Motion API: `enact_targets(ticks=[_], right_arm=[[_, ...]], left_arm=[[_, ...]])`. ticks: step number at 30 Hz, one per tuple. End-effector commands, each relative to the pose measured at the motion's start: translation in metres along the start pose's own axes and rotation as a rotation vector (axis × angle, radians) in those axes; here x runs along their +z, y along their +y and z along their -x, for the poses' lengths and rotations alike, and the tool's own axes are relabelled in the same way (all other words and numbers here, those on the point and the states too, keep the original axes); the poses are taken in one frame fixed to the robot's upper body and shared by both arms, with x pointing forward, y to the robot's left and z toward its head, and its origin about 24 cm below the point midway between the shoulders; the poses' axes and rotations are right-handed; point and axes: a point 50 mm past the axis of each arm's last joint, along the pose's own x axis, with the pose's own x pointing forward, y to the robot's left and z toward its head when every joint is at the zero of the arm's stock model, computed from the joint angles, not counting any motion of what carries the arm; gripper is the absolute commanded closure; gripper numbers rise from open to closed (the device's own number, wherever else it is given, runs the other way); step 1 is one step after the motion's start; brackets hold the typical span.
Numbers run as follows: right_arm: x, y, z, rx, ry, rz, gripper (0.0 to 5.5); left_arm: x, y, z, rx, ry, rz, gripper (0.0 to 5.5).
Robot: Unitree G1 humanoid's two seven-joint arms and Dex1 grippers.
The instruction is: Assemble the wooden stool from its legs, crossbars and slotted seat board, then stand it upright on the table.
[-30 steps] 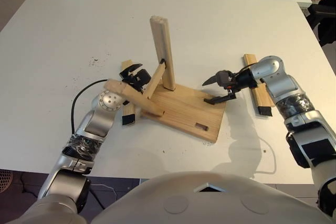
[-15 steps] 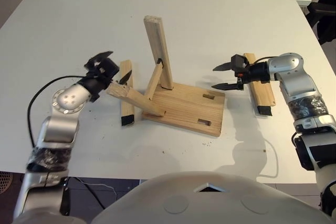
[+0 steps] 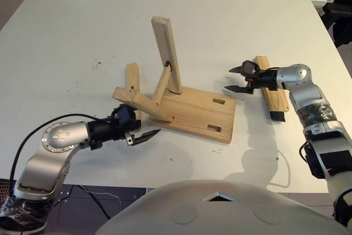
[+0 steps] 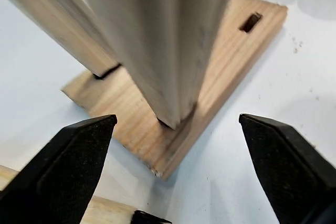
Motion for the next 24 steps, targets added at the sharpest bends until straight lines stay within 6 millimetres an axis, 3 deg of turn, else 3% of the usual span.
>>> enact_targets(ticks=[1,4,7,11,17,24], right_arm=[[-0.007,0.006,-0.012,0.05,0.077,0.092,2.07],[-0.012,0.012,-0.01,0.117,0.095,0.119,2.07],[-0.011,0.016,-0.002,0.18,0.084,0.138,2.07],[-0.009,0.031,0.002,0.285,0.067,0.167,2.07],[0.005,0.057,-0.007,0.333,-0.014,0.184,2.07],[0.016,0.046,-0.015,0.205,-0.048,0.161,2.07]], left_arm=[[-0.016,0.004,-0.013,0.034,0.11,-0.085,1.16],[-0.022,0.014,-0.026,0.095,0.153,-0.157,1.16],[-0.015,0.028,-0.046,0.184,0.115,-0.208,1.16],[-0.004,0.049,-0.07,0.343,0.043,-0.188,1.16],[-0.009,0.062,-0.087,0.435,0.027,-0.131,1.16],[-0.024,0.064,-0.092,0.441,0.06,-0.098,1.16]])
